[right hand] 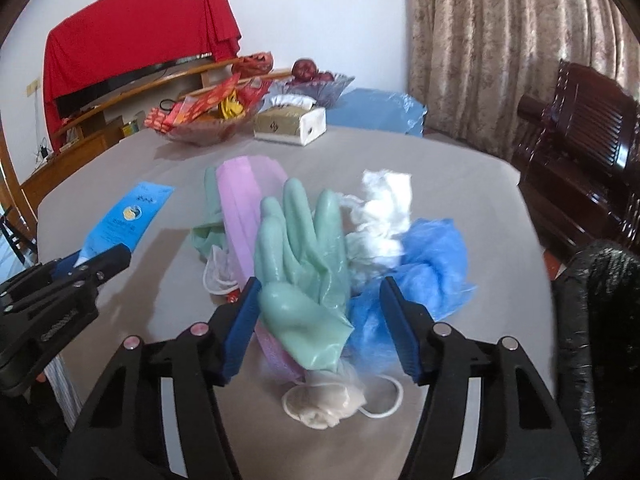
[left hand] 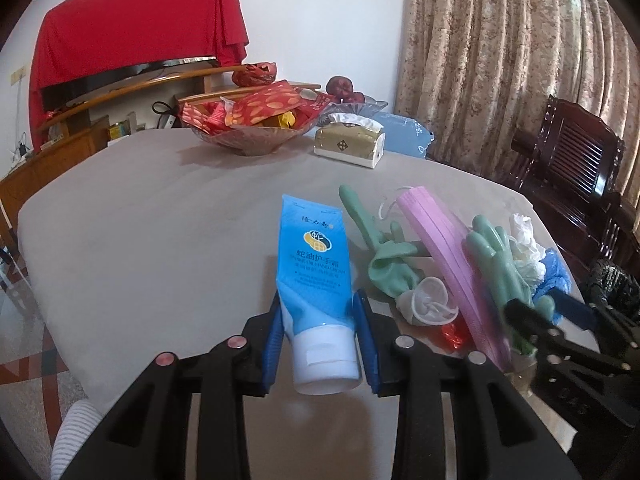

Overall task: Collect trash
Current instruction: 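Grasp the green rubber glove with the right gripper while the left holds the tube, then carry the tube and glove over the bin and open both grippers, then move both tools back toward the pink strip and blue bags, then grasp the pink mask strip with the left gripper while the right grasps the blue bags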

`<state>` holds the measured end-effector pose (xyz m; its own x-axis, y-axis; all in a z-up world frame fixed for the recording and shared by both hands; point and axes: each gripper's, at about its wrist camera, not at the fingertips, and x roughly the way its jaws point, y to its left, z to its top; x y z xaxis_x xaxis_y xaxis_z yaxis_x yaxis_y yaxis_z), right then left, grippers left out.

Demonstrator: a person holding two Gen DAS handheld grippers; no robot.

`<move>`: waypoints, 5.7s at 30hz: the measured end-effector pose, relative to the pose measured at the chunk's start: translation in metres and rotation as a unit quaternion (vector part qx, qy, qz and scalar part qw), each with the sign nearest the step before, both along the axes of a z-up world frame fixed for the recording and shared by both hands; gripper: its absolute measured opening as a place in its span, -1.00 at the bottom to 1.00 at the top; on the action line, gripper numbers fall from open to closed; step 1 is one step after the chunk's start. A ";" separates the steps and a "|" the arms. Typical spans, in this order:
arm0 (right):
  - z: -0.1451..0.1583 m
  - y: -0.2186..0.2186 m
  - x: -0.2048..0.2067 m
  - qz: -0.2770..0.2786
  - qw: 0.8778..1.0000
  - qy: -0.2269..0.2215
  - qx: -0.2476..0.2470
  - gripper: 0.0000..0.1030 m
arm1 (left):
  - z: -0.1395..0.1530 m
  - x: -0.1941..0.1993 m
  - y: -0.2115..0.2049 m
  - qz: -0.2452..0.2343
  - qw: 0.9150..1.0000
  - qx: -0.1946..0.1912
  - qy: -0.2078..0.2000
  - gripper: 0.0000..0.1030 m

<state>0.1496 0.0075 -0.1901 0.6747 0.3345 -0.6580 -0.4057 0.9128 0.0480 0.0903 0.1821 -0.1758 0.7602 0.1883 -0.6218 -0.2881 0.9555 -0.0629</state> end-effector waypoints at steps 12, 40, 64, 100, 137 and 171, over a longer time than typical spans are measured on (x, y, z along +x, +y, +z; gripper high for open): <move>0.024 -0.004 -0.015 0.037 0.999 -0.002 0.028 -0.59 | 0.015 -0.003 -0.009 -0.016 1.000 0.003 -0.020 -0.36; 0.137 -0.121 -0.036 -0.037 0.989 -0.117 0.085 -0.68 | 0.099 0.019 -0.111 -0.129 0.986 -0.005 -0.103 -0.36; 0.087 -0.326 -0.049 -0.245 0.964 -0.098 0.018 -0.68 | 0.081 0.070 -0.350 -0.355 0.930 -0.050 -0.078 -0.36; 0.074 -0.165 -0.016 -0.147 0.983 -0.096 0.054 0.90 | 0.074 0.028 -0.117 -0.135 0.986 0.040 -0.091 0.66; -0.010 -0.078 0.043 -0.075 0.997 0.017 0.007 0.64 | -0.016 0.084 -0.064 -0.133 0.991 -0.023 0.007 -0.47; 0.060 -0.098 0.008 -0.037 0.997 -0.029 0.054 -0.36 | 0.050 0.034 -0.079 -0.171 0.984 -0.029 -0.043 -0.97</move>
